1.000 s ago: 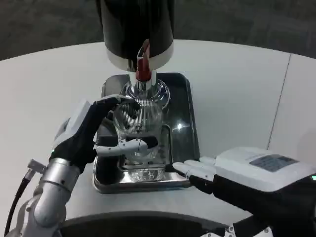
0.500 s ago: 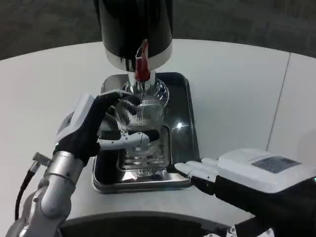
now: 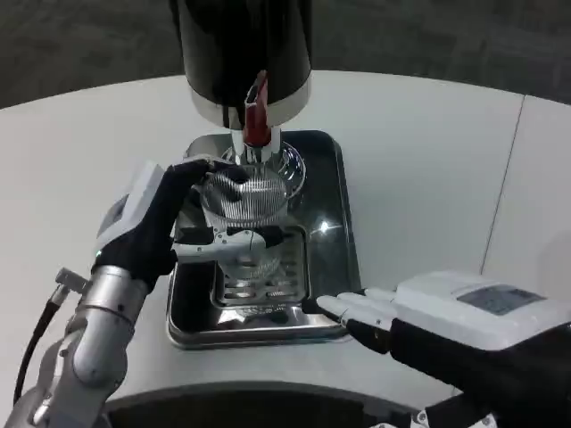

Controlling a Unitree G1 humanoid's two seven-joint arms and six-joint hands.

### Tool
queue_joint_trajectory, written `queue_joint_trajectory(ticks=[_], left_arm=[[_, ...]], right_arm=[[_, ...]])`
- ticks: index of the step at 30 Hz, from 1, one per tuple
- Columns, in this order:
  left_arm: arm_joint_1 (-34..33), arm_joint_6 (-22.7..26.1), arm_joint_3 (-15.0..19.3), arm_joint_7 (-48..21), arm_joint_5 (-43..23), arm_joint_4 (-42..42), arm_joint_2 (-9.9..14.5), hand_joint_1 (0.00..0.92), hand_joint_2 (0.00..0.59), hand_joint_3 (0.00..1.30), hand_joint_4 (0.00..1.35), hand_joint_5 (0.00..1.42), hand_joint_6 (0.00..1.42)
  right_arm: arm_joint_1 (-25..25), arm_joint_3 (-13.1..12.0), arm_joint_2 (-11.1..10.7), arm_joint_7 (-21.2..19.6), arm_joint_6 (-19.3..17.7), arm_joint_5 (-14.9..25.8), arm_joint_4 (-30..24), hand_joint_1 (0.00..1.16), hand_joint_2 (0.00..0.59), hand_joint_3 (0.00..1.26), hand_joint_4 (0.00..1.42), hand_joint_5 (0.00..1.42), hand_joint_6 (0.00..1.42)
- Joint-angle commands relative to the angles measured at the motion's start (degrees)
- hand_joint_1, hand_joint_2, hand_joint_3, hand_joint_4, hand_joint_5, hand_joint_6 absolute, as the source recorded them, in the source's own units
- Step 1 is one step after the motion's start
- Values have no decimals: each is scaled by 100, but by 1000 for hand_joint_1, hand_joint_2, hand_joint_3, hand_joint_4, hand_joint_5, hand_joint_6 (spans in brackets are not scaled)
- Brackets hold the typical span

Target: Grasp the cup under the faucet to collect the drink, then remove the cup.

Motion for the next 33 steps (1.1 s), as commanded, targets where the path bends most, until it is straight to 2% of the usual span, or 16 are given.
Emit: queue_joint_trajectory(ticks=[1, 2, 3, 5, 7, 8, 11, 22, 24, 26, 29, 33], left_arm=[[-3, 55, -43, -44, -25, -31, 85, 490, 97, 491, 435, 640, 624], [20, 25, -39, -102, -66, -36, 97, 380, 111, 473, 396, 570, 546], [45, -10, -31, -153, -108, -40, 106, 334, 116, 468, 385, 542, 520], [76, -56, -16, -222, -165, -44, 116, 314, 100, 416, 339, 497, 498], [111, -107, -2, -300, -239, -49, 126, 289, 57, 189, 114, 311, 353], [141, -156, 5, -354, -289, -58, 142, 282, 47, 136, 62, 265, 305], [208, -258, 8, -460, -393, -94, 185, 285, 31, 53, 18, 194, 232], [348, -318, 38, -634, -551, -304, 249, 269, 7, 2, 0, 134, 154], [369, -290, 59, -672, -578, -356, 255, 228, 0, 0, 0, 127, 149], [411, -228, 98, -718, -617, -446, 272, 146, 0, 0, 0, 116, 135], [605, 37, 216, -802, -717, -794, 304, 96, 0, 0, 0, 107, 117], [947, 533, 377, -938, -903, -1376, 302, 74, 19, 0, 0, 103, 120]], right_arm=[[47, -53, 90, 91, -104, -2, -77, 427, 431, 0, 0, 0, 0], [50, -57, 110, 91, -112, -2, -77, 427, 431, 0, 0, 0, 0], [51, -60, 123, 92, -117, -3, -77, 428, 432, 0, 0, 0, 0], [57, -76, 145, 94, -128, -3, -77, 430, 435, 0, 0, 0, 0], [65, -98, 166, 92, -145, 2, -77, 432, 436, 0, 0, 0, 0], [70, -107, 177, 89, -155, 5, -77, 433, 437, 0, 0, 0, 0], [80, -124, 209, 92, -179, 6, -77, 435, 438, 0, 0, 0, 0], [88, -139, 342, 138, -257, -52, -77, 440, 444, 0, 0, 0, 0], [85, -142, 362, 152, -263, -67, -77, 441, 445, 0, 0, 0, 0], [82, -144, 377, 160, -265, -81, -77, 441, 445, 0, 0, 0, 0], [87, -143, 397, 171, -266, -105, -77, 442, 445, 0, 0, 0, 0], [96, -128, 404, 156, -246, -129, -77, 442, 446, 2, 0, 0, 0]])
